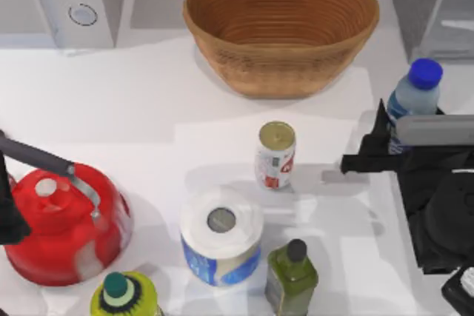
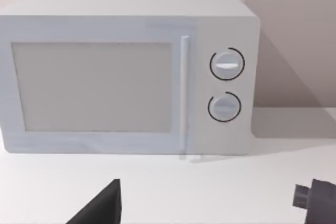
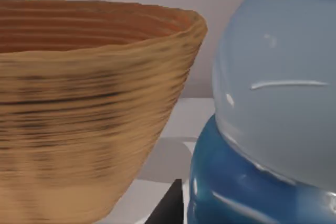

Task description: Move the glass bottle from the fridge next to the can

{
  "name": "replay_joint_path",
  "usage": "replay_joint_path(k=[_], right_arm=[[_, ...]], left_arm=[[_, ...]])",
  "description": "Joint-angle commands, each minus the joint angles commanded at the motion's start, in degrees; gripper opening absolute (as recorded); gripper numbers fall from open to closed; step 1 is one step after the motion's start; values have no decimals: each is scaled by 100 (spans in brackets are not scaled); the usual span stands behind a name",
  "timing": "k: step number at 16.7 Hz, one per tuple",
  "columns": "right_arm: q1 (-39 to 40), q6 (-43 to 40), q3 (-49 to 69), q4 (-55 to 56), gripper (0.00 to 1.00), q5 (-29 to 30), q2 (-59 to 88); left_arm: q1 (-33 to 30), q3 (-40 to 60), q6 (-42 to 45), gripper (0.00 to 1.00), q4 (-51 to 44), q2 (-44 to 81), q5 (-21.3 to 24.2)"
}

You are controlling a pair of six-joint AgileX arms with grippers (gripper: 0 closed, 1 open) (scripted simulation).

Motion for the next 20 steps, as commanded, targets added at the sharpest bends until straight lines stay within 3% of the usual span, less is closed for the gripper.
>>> replay_joint_path(k=[9,20], right_arm=[[0,0,0,0,98,0,0],[73,0,-90,80,100,81,-21]], left_arm=[[0,0,0,100,0,0,0],[0,0,0,100,0,0,0]])
